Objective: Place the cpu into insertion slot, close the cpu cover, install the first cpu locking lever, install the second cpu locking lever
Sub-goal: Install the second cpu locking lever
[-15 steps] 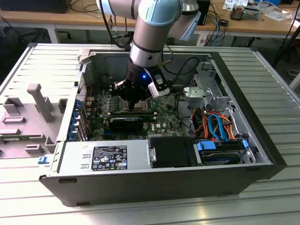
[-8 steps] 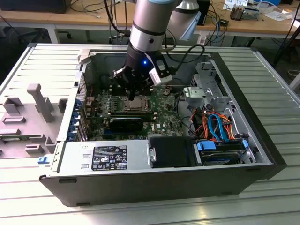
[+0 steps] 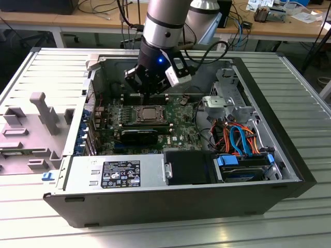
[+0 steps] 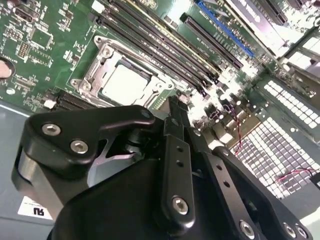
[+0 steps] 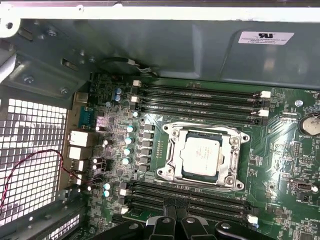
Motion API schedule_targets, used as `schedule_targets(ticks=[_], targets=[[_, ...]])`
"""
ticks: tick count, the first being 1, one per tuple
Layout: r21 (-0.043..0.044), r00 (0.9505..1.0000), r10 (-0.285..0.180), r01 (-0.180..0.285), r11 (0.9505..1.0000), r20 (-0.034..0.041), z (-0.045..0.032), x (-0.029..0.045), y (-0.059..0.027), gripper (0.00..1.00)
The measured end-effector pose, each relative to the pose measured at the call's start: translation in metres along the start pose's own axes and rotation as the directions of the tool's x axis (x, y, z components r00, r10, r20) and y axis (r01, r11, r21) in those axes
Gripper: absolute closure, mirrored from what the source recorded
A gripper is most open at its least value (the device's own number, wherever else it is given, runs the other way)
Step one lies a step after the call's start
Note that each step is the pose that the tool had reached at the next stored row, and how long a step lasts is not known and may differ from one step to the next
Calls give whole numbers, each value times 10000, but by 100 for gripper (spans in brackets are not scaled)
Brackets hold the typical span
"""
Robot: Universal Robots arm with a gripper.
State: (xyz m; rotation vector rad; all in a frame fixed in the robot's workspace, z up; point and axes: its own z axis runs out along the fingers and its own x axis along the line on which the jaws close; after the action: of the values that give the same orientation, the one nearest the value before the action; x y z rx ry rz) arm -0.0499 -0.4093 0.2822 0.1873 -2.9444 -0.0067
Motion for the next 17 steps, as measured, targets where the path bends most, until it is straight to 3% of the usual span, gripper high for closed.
schedule_targets(ticks=[1,2,4,5,6,7,10,12,13,17], targets=[[7,10000,1,-1,10000,38,1,0,0,89],[28,9999,3,-4,10000,126,3,-1,0,89],[103,9988,10,-15,9999,491,5,0,0,89],[139,9973,10,-21,9999,741,6,-1,0,89],[160,9959,10,-24,9999,900,6,-1,0,89],[176,9948,9,-27,9998,1021,7,-1,0,89],[231,9890,6,-40,9997,1478,10,-1,1,89],[258,9855,3,-47,9997,1694,11,-2,0,89],[261,9849,3,-49,9996,1729,12,-2,1,89],[263,9849,2,-48,9996,1730,11,-2,0,89]])
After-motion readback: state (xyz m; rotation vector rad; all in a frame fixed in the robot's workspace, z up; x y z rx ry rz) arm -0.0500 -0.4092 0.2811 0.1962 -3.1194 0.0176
